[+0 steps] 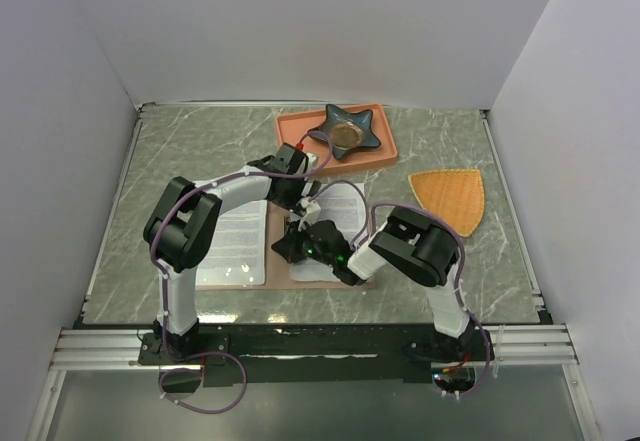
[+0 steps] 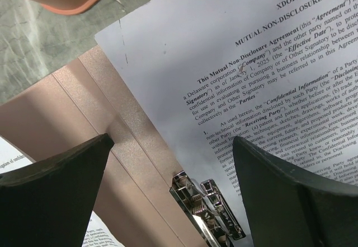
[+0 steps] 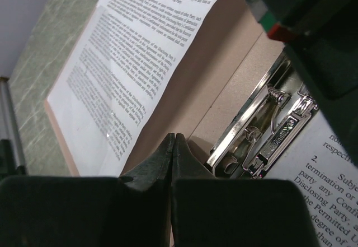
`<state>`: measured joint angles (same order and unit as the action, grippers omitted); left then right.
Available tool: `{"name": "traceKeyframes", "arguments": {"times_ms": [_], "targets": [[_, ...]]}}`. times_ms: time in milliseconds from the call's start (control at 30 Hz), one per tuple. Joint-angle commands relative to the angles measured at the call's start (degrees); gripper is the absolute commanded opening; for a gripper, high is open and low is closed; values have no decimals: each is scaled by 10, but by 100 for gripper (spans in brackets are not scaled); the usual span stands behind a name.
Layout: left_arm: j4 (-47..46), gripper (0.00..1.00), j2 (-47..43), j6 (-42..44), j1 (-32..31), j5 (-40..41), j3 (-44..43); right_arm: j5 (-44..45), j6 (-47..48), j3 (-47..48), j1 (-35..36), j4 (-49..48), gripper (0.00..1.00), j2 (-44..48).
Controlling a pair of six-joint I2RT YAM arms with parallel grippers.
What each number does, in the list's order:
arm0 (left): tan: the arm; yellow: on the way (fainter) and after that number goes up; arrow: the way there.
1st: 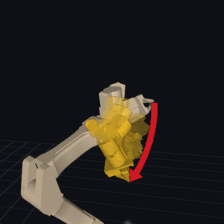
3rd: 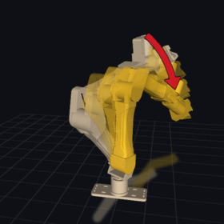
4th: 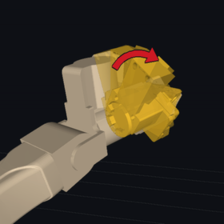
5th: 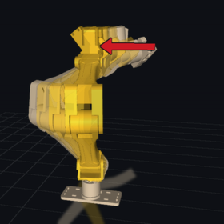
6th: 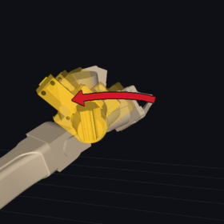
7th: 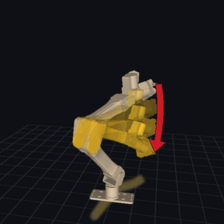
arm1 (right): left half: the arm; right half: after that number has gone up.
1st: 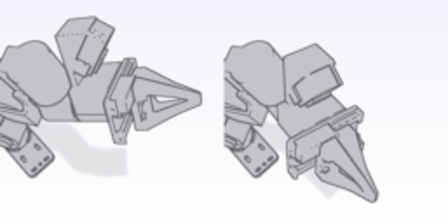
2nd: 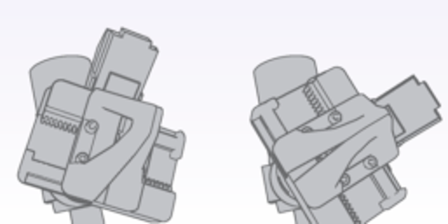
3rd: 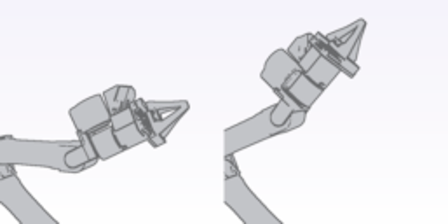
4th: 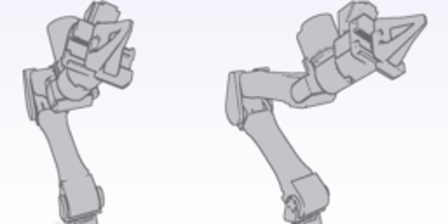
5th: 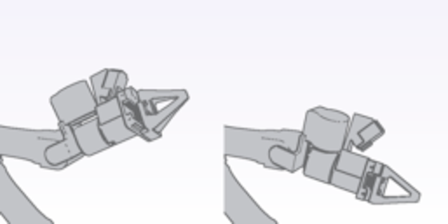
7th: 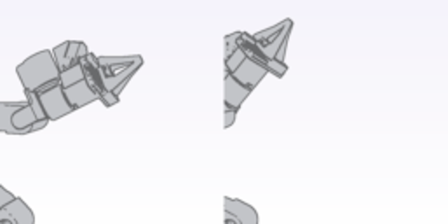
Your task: Put the files into the folder
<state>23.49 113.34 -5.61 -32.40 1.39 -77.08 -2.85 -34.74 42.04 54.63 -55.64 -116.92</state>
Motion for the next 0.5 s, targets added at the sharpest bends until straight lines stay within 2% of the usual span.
{"name": "traceKeyframes", "arguments": {"times_ms": [0, 133, 267, 467], "targets": [[31, 99, 3, -7, 5, -9, 21, -76, 16, -45, -35, 119, 0, -74], [32, 99, 1, -6, 5, -9, 20, -149, -18, -46, -41, -4, 0, -77], [34, 98, 0, -5, 5, -9, 16, -192, -48, -46, -51, -60, 0, -65], [31, 98, -11, -4, 5, -9, 19, -221, -41, -20, -63, -47, 1, -14]]}}
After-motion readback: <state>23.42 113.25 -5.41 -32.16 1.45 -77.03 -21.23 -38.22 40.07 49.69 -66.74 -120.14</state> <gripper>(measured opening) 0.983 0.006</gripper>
